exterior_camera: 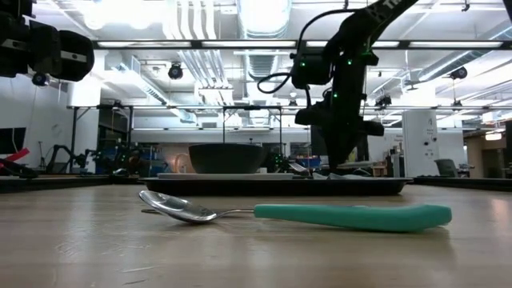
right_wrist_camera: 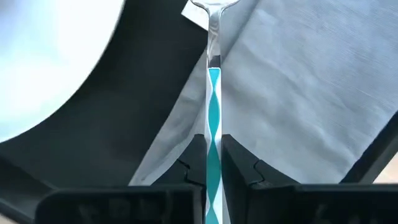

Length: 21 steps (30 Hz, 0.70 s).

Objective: Set up tray
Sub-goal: Put the green fork on the gray napkin

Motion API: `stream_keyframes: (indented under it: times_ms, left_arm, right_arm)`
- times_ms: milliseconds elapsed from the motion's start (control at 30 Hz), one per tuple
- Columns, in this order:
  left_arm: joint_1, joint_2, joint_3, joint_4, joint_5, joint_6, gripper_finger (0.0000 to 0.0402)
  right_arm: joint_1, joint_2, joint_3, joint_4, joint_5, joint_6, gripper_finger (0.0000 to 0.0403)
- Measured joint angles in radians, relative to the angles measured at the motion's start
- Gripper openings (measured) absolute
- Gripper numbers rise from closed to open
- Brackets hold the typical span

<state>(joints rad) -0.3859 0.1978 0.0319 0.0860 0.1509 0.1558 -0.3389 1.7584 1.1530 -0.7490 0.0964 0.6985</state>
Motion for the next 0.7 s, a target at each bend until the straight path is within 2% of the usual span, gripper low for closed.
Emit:
stream_keyframes:
  times_ms: [400, 700]
  left_arm:
    - [0.000, 0.000, 0.000, 0.000, 0.000, 0.000, 0.0122]
    - [0.000, 0.000, 0.000, 0.000, 0.000, 0.000, 0.0122]
  right_arm:
    - [-0.003, 0.000, 0.021, 0.005, -0.003, 0.054, 0.0013]
    - [0.001, 0.002, -0.023, 0.005, -0.028, 0.127, 0.0013]
